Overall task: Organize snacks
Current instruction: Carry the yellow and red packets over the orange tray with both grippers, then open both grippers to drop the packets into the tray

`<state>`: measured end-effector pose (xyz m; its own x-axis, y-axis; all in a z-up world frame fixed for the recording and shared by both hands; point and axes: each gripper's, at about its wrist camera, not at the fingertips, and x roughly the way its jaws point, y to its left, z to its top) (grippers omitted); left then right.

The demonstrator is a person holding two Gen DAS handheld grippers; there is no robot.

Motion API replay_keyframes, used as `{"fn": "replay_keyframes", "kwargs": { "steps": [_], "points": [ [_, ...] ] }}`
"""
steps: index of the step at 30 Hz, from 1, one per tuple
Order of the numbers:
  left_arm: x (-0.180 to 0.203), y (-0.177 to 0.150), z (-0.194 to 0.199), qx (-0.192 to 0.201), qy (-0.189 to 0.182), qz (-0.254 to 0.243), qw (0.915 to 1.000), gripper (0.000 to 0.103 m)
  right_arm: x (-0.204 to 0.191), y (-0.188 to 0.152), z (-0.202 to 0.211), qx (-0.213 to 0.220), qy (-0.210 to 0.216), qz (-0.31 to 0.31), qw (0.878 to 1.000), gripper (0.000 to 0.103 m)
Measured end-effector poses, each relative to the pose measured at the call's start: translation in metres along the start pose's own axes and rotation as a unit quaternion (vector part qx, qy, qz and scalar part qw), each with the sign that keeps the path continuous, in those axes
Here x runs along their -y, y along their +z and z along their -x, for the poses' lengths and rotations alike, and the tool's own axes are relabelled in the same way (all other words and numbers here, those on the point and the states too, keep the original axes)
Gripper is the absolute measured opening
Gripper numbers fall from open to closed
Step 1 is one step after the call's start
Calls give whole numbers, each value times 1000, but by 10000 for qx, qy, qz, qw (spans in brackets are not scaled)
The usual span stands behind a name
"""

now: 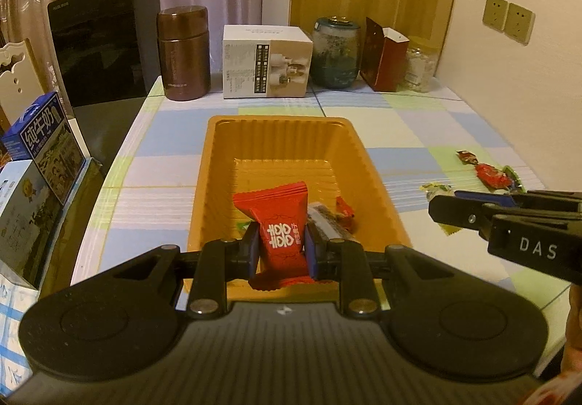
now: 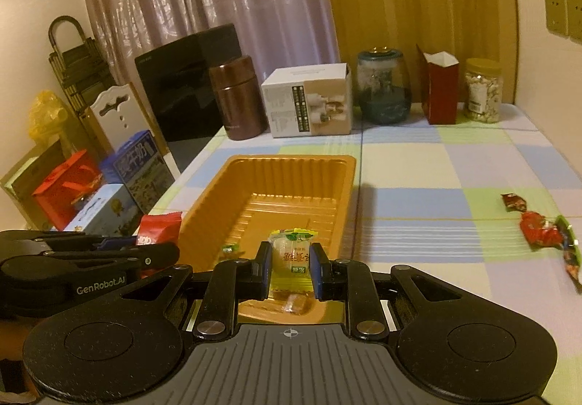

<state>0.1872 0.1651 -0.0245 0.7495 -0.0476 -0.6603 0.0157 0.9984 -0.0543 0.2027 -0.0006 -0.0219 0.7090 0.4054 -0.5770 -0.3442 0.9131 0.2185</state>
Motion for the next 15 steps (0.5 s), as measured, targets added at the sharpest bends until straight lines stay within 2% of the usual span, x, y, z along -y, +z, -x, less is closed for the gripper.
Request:
{"fn": "replay_keyframes", "kwargs": {
  "steps": [12, 14, 15],
  "points": [
    [-9, 9, -50, -199, -56, -173, 9996, 23, 5, 4, -45, -170, 104, -159, 9997, 22],
    [-10, 7, -58, -250, -46, -169, 9995, 26, 6, 4, -49, -199, 127, -193, 9995, 22],
    [-10, 6, -59, -260, -16, -169, 9995, 33, 7, 4, -51, -211, 144, -205, 9995, 22]
  ]
}}
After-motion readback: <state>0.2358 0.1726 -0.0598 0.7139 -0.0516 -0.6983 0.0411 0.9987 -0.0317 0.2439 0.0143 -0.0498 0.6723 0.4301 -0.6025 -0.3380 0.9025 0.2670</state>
